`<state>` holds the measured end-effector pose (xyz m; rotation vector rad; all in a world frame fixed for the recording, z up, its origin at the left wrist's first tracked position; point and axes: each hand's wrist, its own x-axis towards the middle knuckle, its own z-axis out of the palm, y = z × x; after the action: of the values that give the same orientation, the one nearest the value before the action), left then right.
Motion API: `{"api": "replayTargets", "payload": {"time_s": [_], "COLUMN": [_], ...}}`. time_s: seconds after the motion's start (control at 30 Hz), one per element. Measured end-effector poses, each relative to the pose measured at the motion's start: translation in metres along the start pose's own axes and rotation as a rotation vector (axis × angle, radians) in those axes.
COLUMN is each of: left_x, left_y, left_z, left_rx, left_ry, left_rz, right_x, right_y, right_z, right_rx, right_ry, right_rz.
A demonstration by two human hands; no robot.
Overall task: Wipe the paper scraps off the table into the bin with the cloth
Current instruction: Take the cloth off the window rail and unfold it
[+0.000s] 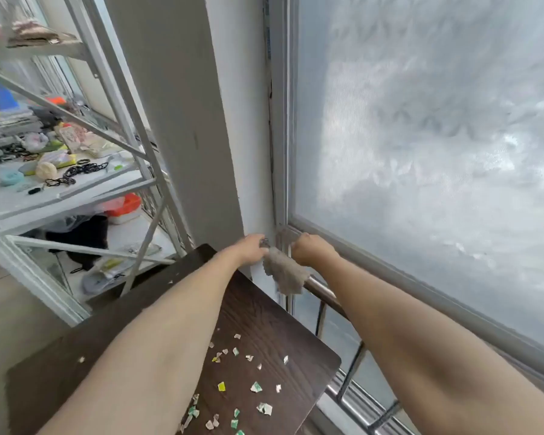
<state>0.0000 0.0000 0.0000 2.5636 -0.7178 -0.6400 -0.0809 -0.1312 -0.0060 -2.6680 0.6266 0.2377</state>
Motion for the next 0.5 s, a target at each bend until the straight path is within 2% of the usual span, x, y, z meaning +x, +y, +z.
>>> {"api": "replayTargets", "payload": {"time_s": [0.27, 0.43, 0.5], "left_x": [0.056, 0.08, 0.084], "left_y": [-0.002, -0.006, -0.003], "left_z": [0.044, 0.063, 0.067], "left_rx": [0.173, 0.113, 0.157], "left_ry": [0.088, 0.191, 0.244], "left_rz": [-0.072, -0.164, -0.195], "right_x": [-0.001, 0.006, 0.009], "right_y": [0.021, 0.021, 0.02], "right_z": [0.021, 0.035, 0.039], "right_rx": [0.018, -0.058, -0.091], "right_ry": [-0.014, -0.006, 0.007], "right_rz": [0.158, 0.236, 0.245]}}
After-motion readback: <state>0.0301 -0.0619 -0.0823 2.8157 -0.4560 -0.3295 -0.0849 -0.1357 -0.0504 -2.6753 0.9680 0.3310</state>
